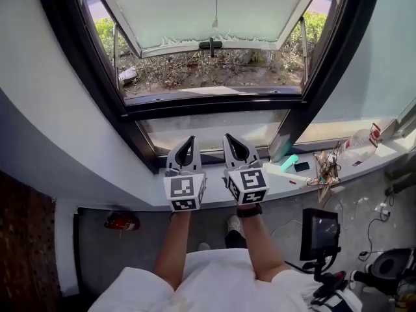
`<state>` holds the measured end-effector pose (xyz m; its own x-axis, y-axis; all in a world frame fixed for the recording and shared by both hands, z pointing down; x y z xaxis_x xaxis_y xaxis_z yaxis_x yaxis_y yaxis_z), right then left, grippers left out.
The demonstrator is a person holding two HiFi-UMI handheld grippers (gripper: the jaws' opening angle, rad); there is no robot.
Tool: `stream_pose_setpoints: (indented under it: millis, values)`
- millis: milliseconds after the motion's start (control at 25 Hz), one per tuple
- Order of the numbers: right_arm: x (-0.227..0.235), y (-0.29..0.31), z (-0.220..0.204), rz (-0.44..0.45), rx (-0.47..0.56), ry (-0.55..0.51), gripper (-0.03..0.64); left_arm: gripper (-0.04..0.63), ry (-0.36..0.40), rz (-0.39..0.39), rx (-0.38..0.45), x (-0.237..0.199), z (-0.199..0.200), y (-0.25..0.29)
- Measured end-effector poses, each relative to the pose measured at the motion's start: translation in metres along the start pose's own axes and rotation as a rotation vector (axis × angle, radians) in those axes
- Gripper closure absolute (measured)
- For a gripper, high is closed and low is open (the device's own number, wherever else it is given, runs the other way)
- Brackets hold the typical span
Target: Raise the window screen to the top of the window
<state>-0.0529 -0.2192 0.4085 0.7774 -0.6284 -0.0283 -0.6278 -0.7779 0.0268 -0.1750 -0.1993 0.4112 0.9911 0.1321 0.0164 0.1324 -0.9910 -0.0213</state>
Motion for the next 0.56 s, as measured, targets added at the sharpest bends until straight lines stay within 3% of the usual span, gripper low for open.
stream_pose_setpoints:
  millis: [560]
  values:
    - [0.003, 0.012, 0.014, 0.024, 0.030, -0.037, 0.615, 0.594, -0.012, 0.048, 0.025, -0.011, 0.006, 0.010]
Point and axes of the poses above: the fingertips, and each gripper's own axes: y forward along the fingers, x to its right, z out of its top, the point moved 4 cm from there along -y, backward along the fingers, and after that the axes turned 5 degrees about z, right-handed, at the moved point
